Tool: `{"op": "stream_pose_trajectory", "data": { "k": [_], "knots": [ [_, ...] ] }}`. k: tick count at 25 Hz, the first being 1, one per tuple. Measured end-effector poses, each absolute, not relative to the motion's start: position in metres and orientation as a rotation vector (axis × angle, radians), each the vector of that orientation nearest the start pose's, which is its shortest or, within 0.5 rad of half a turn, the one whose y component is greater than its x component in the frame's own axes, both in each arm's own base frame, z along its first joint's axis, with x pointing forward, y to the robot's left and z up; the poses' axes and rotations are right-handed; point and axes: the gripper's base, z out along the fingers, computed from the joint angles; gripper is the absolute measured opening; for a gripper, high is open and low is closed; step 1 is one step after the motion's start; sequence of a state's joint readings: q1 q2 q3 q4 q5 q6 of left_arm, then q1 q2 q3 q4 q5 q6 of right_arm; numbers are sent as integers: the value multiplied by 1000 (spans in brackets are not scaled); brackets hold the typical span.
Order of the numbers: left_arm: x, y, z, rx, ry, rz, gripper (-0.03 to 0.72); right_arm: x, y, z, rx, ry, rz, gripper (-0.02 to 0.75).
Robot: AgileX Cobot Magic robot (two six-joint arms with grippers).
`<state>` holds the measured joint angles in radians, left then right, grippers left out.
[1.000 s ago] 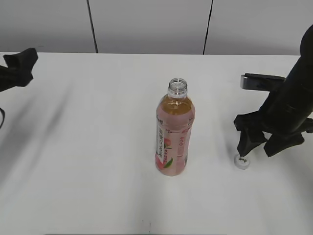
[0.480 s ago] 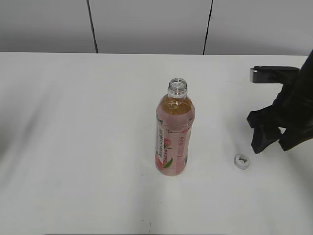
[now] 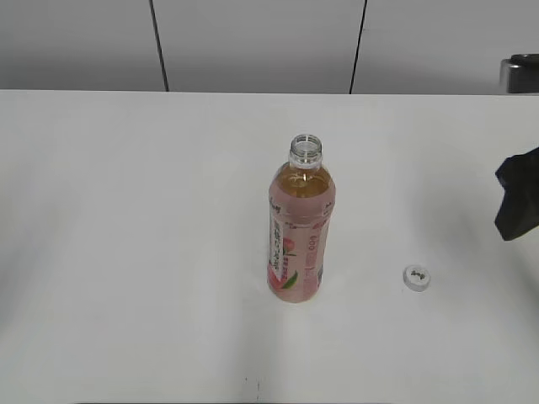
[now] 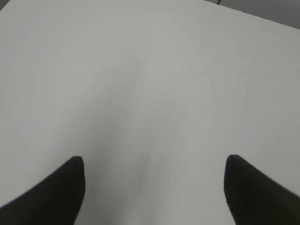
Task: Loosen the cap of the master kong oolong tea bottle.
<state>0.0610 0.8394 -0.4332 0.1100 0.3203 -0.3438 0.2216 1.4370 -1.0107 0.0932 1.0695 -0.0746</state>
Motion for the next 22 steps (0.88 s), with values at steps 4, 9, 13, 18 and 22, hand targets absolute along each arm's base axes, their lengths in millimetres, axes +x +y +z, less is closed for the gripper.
{"op": "stream_pose_trajectory", "data": {
  "k": [4,9,13,18,22],
  "knots": [
    [124,12,269,-285,2164,-15,536,226,58,270,-383,2924,132,495],
    [93,6,287,-212,2179,-33,503,188,48,267,-383,2908,118,495],
    [78,5,298,-156,2208,-13,480,153,37,263,-385,2870,75,495],
    [68,3,296,-134,2270,-15,457,111,25,266,-359,2746,48,495],
    [58,2,295,-102,2281,-3,432,80,15,261,-353,2638,14,495]
  ]
}}
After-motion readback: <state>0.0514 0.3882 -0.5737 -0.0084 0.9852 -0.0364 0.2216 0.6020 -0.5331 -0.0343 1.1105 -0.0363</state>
